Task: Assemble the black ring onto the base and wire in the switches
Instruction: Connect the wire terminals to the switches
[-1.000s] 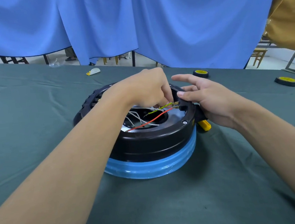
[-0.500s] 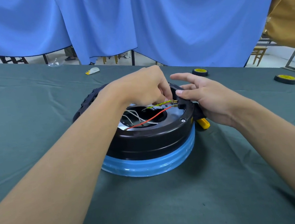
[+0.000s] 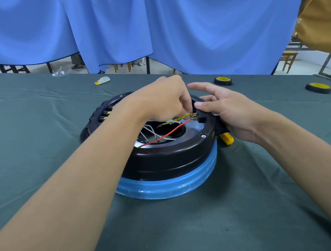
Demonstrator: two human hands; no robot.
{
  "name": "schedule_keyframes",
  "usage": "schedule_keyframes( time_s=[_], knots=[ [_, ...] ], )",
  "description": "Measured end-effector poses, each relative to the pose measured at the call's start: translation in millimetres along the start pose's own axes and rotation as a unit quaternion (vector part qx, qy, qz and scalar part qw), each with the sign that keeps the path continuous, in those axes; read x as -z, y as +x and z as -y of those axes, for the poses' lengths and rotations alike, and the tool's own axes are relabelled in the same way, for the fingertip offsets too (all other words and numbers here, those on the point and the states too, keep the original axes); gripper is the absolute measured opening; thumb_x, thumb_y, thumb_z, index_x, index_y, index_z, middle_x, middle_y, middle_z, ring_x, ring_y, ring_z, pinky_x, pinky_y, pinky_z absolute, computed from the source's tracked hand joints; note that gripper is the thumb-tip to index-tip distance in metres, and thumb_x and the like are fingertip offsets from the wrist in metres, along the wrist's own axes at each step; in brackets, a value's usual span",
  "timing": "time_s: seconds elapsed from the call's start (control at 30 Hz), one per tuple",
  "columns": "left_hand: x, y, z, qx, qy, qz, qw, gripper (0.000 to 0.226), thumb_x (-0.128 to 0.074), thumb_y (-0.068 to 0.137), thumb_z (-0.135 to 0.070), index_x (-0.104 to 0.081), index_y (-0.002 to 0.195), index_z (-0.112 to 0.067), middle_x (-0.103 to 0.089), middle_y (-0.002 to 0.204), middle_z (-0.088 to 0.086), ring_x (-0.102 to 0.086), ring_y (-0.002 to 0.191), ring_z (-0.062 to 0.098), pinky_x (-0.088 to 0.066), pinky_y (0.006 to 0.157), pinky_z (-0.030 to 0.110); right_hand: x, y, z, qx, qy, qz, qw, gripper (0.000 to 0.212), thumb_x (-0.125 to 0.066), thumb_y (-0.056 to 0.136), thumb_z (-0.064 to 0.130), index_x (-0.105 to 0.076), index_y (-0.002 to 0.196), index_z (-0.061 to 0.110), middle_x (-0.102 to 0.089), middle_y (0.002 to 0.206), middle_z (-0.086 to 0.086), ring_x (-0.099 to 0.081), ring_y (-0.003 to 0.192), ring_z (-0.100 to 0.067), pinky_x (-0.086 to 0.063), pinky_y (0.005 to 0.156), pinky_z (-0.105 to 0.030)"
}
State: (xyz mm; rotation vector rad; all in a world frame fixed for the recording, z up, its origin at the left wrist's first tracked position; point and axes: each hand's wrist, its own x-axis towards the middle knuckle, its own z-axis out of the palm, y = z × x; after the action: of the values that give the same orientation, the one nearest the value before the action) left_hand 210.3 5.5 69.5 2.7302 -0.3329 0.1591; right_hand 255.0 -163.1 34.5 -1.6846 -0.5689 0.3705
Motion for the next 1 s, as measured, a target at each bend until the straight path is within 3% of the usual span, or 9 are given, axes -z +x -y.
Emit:
schedule_keyframes(
  time_s=[0.13, 0.23, 0.3, 0.4, 0.63, 0.7, 0.83, 1.0],
  knots=[
    [-4.2, -0.9, 1.3, 0.011, 0.001, -0.011, 1.000, 0.019, -0.066, 0.087, -0.013, -0.073, 0.077, -0.026, -0.063, 0.063, -0.015, -0.057, 0.062, 0.002, -0.039, 0.053, 0.012, -0.1, 0.9, -2.2, 0.010, 0.011, 0.001, 1.000, 0.047, -0.051, 0.097, 0.006, -0.053, 0.131, 0.037, -0.061, 0.085, -0.001, -0.062, 0.070, -0.015, -0.053, 0.061, -0.028],
    [-6.1, -0.5, 4.4, 0.037, -0.028, -0.012, 0.999, 0.012, -0.071, 0.086, -0.017, -0.077, 0.078, -0.024, -0.072, 0.072, 0.001, -0.065, 0.071, 0.021, -0.048, 0.058, 0.022, 0.6, 1.1, -2.9, 0.014, 0.010, 0.012, 1.000, 0.048, -0.051, 0.097, 0.006, -0.052, 0.132, 0.038, -0.061, 0.092, -0.007, -0.062, 0.078, -0.022, -0.053, 0.073, -0.038],
    [-7.1, -0.2, 6.4, 0.042, -0.051, -0.015, 0.998, 0.013, -0.074, 0.084, -0.021, -0.077, 0.072, -0.024, -0.072, 0.068, 0.004, -0.059, 0.061, 0.016, -0.045, 0.053, 0.017, 1.2, 1.0, -2.8, 0.013, 0.011, 0.013, 1.000, 0.047, -0.052, 0.096, 0.006, -0.053, 0.131, 0.038, -0.062, 0.093, -0.007, -0.062, 0.078, -0.022, -0.054, 0.073, -0.039],
    [-6.7, -1.1, 7.5, 0.046, -0.084, -0.011, 0.995, 0.018, -0.076, 0.084, -0.021, -0.075, 0.066, -0.024, -0.064, 0.053, -0.006, -0.046, 0.045, 0.001, -0.036, 0.045, 0.010, 1.9, 0.3, -2.6, 0.009, 0.015, 0.013, 1.000, 0.046, -0.053, 0.096, 0.007, -0.053, 0.131, 0.038, -0.060, 0.091, -0.005, -0.063, 0.070, -0.015, -0.053, 0.059, -0.027],
    [-3.5, -6.5, 5.5, 0.047, -0.135, 0.013, 0.990, 0.021, -0.068, 0.085, -0.003, -0.078, 0.075, -0.018, -0.075, 0.071, -0.003, -0.063, 0.066, 0.005, -0.053, 0.086, 0.032, 1.6, -1.6, -1.2, 0.005, 0.031, 0.013, 0.999, 0.046, -0.053, 0.096, 0.005, -0.052, 0.133, 0.034, -0.060, 0.087, -0.003, -0.063, 0.062, -0.010, -0.049, 0.048, -0.022],
    [-4.2, -6.3, 3.9, 0.049, -0.135, 0.006, 0.990, 0.019, -0.069, 0.084, -0.002, -0.078, 0.076, -0.017, -0.075, 0.071, -0.001, -0.064, 0.068, 0.009, -0.055, 0.089, 0.038, 0.7, -1.9, -0.3, 0.009, 0.023, 0.019, 1.000, 0.047, -0.052, 0.097, 0.005, -0.052, 0.133, 0.036, -0.060, 0.093, -0.007, -0.063, 0.064, -0.013, -0.050, 0.051, -0.022],
    [-6.4, -6.5, 0.2, 0.048, -0.117, -0.017, 0.992, 0.020, -0.070, 0.083, -0.004, -0.079, 0.077, -0.021, -0.075, 0.071, -0.002, -0.067, 0.072, 0.017, -0.056, 0.086, 0.040, -0.2, -2.2, 1.8, 0.031, 0.020, 0.037, 0.999, 0.057, -0.050, 0.096, 0.003, -0.052, 0.128, 0.051, -0.060, 0.099, -0.014, -0.060, 0.081, -0.026, -0.047, 0.078, -0.041],
    [-7.6, -5.5, -1.7, 0.048, -0.094, -0.029, 0.994, 0.019, -0.068, 0.084, -0.005, -0.081, 0.084, -0.019, -0.076, 0.077, 0.002, -0.069, 0.084, 0.024, -0.056, 0.084, 0.039, -0.6, -1.5, 2.0, 0.030, 0.046, 0.052, 0.997, 0.061, -0.048, 0.096, 0.000, -0.053, 0.126, 0.053, -0.063, 0.095, -0.011, -0.060, 0.078, -0.027, -0.052, 0.071, -0.034]
  ],
)
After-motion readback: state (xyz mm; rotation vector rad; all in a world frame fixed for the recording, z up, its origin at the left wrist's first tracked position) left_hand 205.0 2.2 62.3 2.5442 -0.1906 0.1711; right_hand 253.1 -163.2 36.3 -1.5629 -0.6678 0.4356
